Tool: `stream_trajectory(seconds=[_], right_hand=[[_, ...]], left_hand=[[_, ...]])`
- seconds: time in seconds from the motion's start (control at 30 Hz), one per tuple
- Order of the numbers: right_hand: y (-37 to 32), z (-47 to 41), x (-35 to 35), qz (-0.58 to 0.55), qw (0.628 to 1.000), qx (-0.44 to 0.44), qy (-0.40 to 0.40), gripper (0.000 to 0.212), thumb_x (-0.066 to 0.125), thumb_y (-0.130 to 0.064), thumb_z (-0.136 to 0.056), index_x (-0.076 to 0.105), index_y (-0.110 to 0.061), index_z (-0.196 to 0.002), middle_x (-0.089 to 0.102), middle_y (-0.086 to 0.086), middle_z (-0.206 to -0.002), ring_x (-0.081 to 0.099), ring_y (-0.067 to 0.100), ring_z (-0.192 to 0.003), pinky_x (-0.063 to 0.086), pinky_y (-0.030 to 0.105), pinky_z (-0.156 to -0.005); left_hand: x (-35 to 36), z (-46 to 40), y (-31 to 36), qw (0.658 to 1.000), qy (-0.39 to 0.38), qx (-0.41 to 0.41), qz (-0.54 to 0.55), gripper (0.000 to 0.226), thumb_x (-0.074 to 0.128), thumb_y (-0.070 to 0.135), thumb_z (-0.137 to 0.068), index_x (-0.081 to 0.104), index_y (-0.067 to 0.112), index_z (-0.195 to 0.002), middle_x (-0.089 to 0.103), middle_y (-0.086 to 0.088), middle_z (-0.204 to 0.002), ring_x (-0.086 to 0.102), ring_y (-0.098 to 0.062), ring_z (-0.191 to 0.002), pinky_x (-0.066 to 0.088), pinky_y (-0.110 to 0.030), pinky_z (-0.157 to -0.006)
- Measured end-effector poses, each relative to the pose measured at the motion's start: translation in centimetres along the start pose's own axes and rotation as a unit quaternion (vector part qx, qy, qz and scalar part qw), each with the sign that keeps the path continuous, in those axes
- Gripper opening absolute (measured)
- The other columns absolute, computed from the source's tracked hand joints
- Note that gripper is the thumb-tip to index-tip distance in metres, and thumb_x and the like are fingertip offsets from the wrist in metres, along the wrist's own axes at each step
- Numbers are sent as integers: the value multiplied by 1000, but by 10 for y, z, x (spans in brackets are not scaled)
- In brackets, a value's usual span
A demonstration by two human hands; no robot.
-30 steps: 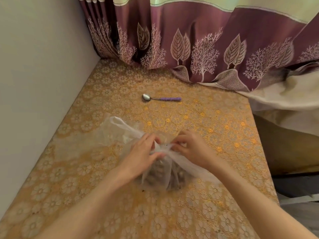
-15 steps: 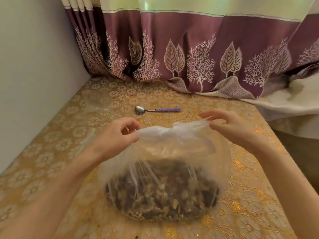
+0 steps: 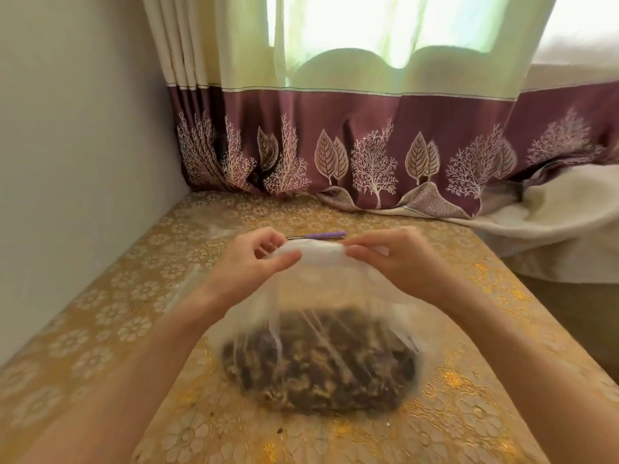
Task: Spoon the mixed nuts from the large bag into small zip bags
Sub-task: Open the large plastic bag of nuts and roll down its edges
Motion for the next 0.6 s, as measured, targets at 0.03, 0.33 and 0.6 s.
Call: stream_trajectory(seconds=[0.03, 0.33, 0.6], right_hand=[[-3, 3, -5, 5, 1000, 12, 23, 13, 66, -16, -87, 76, -10, -95, 67, -34, -80, 67, 19, -75, 48, 27, -74], [-6, 47, -47, -59, 961, 216, 160, 17, 55, -12, -93, 70, -5, -90, 61, 5, -69, 48, 17, -61, 32, 17, -48], [-35, 51, -50, 48, 933, 247, 256, 24, 57, -23, -92, 62, -12, -112, 60, 5, -105, 54, 18, -93, 42, 31, -85]], left_hand=[[-5, 5, -2, 1000, 19, -11, 21, 16, 66, 33, -83, 64, 17, -84, 56, 0, -78, 47, -8, -68, 36, -17, -60], [-43, 47, -21, 982, 65, -158, 81, 8, 65, 20, -83, 58, 21, -87, 63, -2, -86, 60, -13, -70, 40, -24, -55], [-21, 52, 19, 992, 66, -101, -27, 35, 63, 53, -80, 61, 22, -96, 64, 3, -96, 59, -20, -96, 48, -41, -86]])
Point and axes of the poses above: each hand's wrist, its own z-axis away from the middle knuckle, its own x-axis out of the palm, y = z × x, the point moved 2 cm from there along -z, towards the middle knuckle
